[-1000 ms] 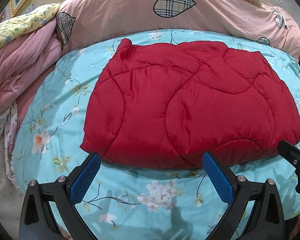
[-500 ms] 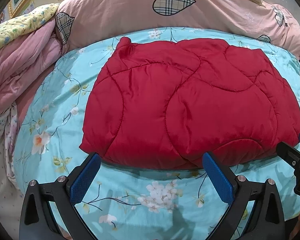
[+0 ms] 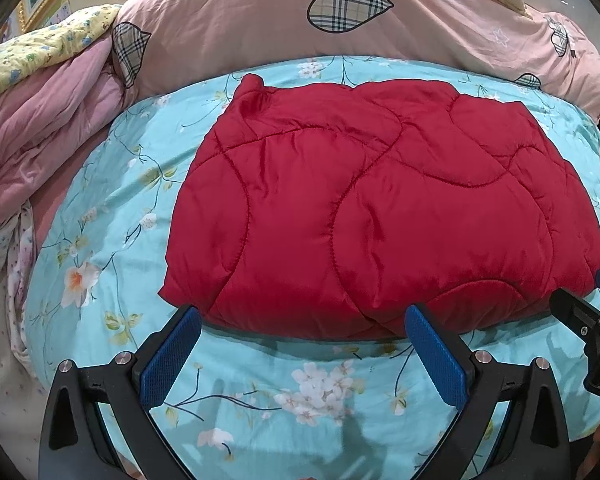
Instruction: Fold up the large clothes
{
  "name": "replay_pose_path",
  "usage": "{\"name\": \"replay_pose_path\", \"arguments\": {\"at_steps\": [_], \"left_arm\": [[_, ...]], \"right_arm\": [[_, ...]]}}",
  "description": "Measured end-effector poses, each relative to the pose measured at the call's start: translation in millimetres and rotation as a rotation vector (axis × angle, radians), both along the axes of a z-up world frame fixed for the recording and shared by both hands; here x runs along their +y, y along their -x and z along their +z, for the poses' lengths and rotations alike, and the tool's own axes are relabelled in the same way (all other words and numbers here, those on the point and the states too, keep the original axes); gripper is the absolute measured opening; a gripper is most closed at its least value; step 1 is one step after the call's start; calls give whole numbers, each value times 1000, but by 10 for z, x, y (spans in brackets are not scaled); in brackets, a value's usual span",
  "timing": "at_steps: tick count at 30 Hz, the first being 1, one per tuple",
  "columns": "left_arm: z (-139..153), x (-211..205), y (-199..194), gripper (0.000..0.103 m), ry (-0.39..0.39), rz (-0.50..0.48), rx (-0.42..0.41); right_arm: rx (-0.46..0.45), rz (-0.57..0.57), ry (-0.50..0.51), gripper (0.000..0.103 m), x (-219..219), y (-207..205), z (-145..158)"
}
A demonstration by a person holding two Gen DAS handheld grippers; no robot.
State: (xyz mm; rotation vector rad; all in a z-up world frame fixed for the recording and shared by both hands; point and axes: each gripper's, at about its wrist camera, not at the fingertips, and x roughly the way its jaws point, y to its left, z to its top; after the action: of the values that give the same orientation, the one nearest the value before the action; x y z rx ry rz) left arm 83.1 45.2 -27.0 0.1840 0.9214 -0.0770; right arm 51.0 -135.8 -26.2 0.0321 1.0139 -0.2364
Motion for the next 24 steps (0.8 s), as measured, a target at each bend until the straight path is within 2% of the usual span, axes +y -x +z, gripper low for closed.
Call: {"name": "replay_pose_path", "arguments": {"at_steps": [24], "left_arm": [[16, 8, 16, 102, 5, -2, -5]], "right_arm": [[5, -3, -13, 101, -7, 7, -29]]}}
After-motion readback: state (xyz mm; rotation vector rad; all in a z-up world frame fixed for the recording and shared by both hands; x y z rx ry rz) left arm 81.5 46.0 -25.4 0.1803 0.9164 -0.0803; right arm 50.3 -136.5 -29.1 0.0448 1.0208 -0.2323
